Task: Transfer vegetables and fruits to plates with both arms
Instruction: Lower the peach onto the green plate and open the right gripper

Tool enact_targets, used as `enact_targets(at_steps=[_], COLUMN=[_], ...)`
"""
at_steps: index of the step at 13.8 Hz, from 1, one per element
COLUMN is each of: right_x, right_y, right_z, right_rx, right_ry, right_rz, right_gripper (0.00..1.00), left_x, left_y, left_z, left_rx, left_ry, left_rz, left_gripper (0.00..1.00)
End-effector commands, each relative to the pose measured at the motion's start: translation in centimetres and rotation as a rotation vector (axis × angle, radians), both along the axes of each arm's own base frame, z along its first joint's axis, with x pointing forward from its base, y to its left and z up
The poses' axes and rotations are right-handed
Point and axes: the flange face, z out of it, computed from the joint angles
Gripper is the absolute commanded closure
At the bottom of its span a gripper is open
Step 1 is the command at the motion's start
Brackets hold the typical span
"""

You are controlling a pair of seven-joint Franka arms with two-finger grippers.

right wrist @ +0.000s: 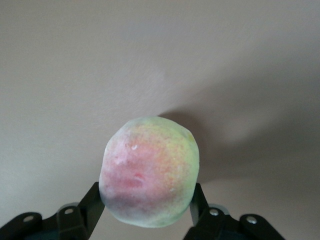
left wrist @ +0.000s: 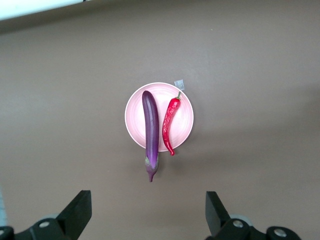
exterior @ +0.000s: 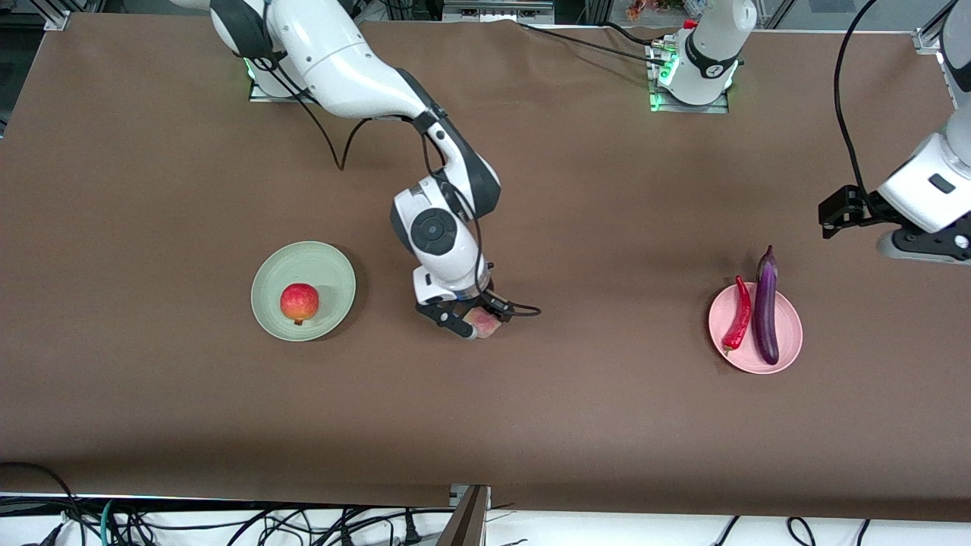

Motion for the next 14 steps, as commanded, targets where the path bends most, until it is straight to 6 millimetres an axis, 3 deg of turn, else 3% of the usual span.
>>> enact_targets(at_steps=[1, 3, 7, 10, 14], right_x=[1.8, 2.0, -0.6, -3.3, -4.4], right_y=[-6.7, -12.3, -25.3, -29.7, -31.5], right_z=[4.4, 5.4, 5.6, 3.7, 0.9], right_rx=[-0.021, -0.031, -0.013, 0.020, 0.063], right_ry=[0.093, 0.133, 0.171, 0.189, 0.183], right_rz=[0.143, 0.263, 0.429, 0.428, 0.420], right_gripper=[0.69, 0.69, 0.69, 0.69, 0.69], left_x=[-4.8, -5.3, -4.9, -4.9, -4.9], left_y=[1.2, -0.2, 0.0, -0.4, -0.6], left_z=[-0.5, 0.8, 0.4, 0.5, 0.4], left_rx=[-0.079, -0.066, -0.083, -0.085, -0.089], left_ry=[-0.013, 0.039, 0.046, 0.044, 0.049], left_rz=[0.031, 0.011, 0.014, 0.006, 0.002], left_gripper=[0.00, 0.00, 0.00, 0.00, 0.00])
